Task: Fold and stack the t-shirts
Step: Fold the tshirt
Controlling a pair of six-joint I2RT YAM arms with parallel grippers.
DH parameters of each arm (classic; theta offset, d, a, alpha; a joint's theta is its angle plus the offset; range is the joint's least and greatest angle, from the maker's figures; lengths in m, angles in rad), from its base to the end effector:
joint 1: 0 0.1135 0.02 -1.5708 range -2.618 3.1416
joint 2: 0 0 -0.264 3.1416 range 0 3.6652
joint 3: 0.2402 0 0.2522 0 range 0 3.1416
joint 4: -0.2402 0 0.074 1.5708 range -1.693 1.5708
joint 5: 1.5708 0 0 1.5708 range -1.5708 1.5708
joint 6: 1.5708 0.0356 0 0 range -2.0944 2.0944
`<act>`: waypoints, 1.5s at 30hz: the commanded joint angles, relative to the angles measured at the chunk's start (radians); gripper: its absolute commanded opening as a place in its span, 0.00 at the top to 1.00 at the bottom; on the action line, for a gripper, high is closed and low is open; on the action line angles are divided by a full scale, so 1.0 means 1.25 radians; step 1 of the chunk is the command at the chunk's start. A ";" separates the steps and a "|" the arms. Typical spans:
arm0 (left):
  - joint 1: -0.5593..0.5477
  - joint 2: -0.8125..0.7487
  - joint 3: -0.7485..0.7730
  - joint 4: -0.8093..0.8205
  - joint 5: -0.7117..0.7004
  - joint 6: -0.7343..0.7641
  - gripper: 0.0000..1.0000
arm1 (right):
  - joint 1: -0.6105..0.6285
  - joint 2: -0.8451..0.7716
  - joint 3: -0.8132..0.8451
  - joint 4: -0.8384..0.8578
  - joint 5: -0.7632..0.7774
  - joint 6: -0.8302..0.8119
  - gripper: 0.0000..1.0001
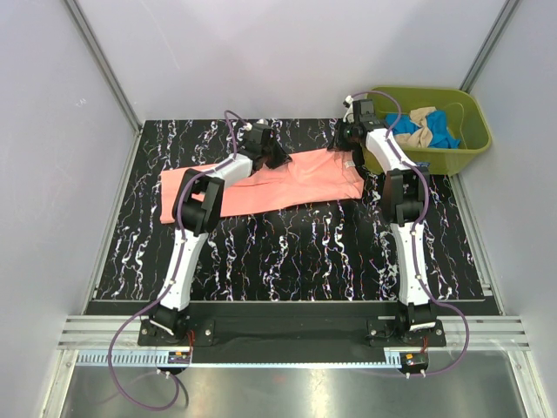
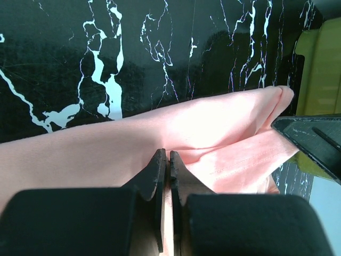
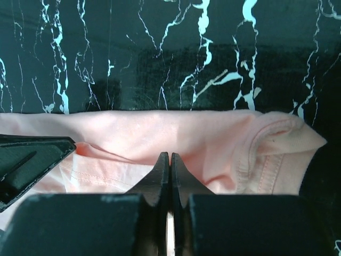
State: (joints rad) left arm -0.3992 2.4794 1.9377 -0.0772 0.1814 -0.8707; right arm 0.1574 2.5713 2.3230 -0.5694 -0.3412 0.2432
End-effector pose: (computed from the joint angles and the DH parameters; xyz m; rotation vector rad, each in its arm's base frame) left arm 0.5115 -0.2227 0.1377 -0.4374 2.2882 -0.8819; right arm 0.5591 0.1008 0.1755 -0.0605 2.4091 0.5951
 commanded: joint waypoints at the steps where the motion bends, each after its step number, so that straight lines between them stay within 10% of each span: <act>1: 0.005 -0.065 -0.007 0.037 -0.010 -0.002 1.00 | 0.004 -0.033 -0.005 0.058 -0.007 -0.001 0.99; 32: 0.040 -0.073 -0.043 0.047 -0.004 -0.018 0.99 | 0.004 0.038 0.034 0.171 -0.024 0.032 0.87; 45: 0.064 -0.190 0.032 -0.219 -0.134 0.153 0.55 | 0.008 0.006 0.166 -0.016 0.027 0.064 0.43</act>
State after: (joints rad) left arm -0.3416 2.3749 1.9137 -0.2646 0.1032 -0.7849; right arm 0.1619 2.6884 2.5240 -0.5232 -0.3531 0.3023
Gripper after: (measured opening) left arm 0.447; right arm 0.549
